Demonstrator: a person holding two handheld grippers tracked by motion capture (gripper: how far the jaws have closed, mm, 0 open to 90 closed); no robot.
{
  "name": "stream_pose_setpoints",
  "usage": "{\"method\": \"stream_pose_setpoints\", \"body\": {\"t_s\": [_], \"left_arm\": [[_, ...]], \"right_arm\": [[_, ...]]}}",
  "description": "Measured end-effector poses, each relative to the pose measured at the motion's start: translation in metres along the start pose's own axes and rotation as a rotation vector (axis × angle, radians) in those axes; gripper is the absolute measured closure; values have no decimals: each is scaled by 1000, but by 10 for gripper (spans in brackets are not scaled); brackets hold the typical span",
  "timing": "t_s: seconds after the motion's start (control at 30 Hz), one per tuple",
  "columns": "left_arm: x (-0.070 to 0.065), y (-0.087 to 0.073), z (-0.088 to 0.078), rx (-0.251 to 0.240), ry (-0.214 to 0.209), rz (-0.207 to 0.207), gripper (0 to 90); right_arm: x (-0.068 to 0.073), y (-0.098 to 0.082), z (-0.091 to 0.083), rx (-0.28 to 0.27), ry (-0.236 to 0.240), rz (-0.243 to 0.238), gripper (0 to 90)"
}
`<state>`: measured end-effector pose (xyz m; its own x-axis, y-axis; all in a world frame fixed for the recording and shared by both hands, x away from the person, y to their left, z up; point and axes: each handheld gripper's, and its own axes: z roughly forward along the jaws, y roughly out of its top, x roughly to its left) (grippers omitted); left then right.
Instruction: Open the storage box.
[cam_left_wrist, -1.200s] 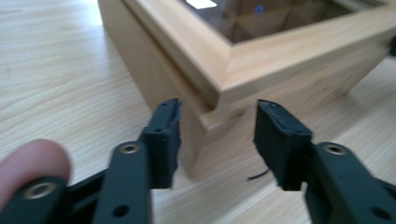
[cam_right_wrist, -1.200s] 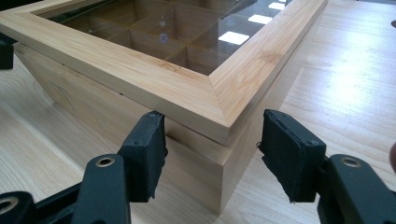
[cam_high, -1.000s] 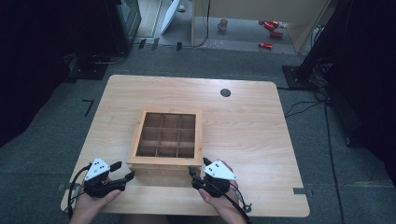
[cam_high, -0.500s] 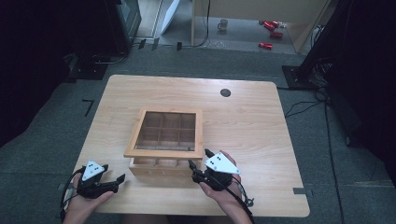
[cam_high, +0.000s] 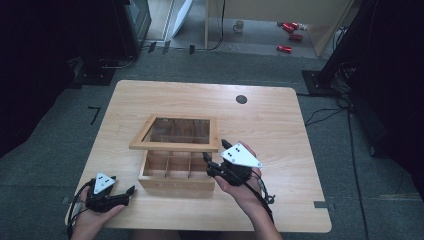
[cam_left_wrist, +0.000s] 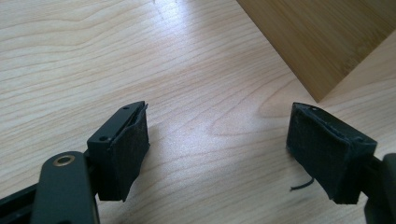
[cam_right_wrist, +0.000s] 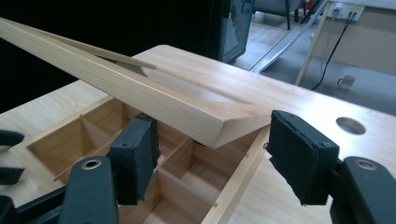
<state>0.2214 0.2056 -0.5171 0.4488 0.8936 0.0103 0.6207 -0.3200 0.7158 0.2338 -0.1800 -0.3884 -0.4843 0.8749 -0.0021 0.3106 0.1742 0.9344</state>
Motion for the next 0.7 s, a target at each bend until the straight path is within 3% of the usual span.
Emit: {"method": "stream_pose_setpoints", "body": {"t_s": [0.37, 0.63, 0.7], "left_arm": [[0, 0, 0, -4, 6, -8, 233], [1, 0, 0, -5, 3, -12, 235], [1, 0, 0, -7, 1, -14, 236]], "right_arm": [[-16, 28, 16, -36, 12, 2, 349], [-24, 38, 31, -43, -3, -26, 355], [-26, 39, 35, -51, 13, -20, 357]]}}
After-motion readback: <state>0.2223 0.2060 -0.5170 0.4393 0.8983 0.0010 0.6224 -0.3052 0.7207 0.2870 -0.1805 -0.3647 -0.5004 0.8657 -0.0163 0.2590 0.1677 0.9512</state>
